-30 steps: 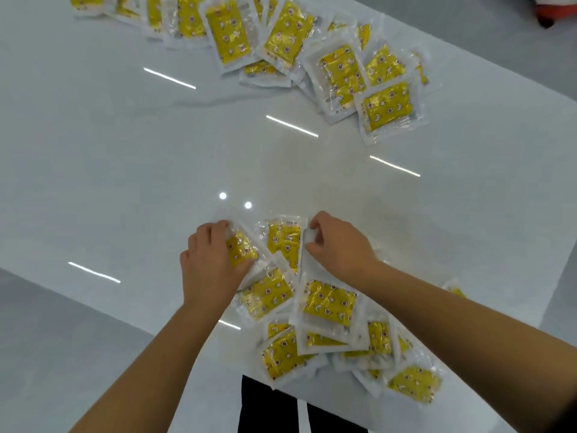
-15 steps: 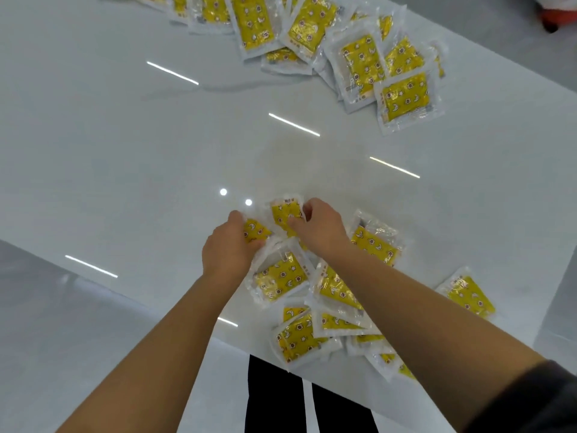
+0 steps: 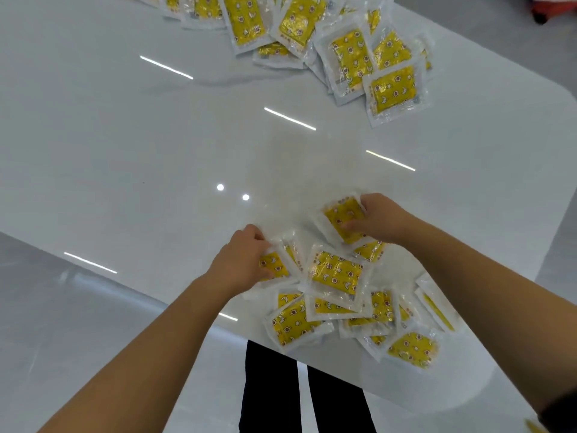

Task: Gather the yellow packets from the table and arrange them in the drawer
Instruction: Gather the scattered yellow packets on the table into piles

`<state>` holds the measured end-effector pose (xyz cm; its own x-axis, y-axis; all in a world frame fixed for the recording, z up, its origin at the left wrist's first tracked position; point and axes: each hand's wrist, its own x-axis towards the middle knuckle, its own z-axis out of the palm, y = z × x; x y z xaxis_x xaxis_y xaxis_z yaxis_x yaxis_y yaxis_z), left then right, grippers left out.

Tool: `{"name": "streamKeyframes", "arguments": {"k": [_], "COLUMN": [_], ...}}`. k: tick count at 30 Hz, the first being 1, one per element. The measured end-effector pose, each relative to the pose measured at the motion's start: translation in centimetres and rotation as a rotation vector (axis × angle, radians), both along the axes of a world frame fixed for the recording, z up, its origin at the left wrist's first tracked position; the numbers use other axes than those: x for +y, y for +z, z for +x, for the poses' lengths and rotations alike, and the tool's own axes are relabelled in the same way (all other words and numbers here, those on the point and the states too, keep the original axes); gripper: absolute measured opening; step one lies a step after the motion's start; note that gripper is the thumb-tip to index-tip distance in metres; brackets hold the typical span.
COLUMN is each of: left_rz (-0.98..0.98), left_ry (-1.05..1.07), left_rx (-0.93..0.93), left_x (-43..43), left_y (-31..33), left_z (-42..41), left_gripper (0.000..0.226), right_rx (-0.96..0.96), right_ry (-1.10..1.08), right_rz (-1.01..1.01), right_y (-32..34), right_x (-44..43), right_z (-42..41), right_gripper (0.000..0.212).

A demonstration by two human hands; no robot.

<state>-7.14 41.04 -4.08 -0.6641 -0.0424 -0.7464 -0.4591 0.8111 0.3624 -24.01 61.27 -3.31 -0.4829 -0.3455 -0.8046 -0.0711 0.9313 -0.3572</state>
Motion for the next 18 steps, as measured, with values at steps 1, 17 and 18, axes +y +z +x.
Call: {"name": "streamKeyframes", "arguments": {"k": [1,17,18], "left_rz": [-0.085,-0.06,-0.019], "left_ry": [-0.119,-0.023,0.046], "left_rx": [0.035,0.062,0.063], "left_x": [0.5,2.4,2.3], "left_y": [-0.3,-0.3,0.0], "left_z": [0.1,-0.5,-0.8], "left_gripper": [0.048,0.039,0.038], "right_rx": [0.048,0.382,0.344], "right_ry": [0.128,0.497,0.48], "right_rz": [0.078,0.165,0.135], "right_y": [-0.2,-1.3,-1.3], "right_x": [0.5,1.8,2.1], "right_z": [0.1,1.7,1.5], "right_gripper": [0.032,0.027,0.024]}}
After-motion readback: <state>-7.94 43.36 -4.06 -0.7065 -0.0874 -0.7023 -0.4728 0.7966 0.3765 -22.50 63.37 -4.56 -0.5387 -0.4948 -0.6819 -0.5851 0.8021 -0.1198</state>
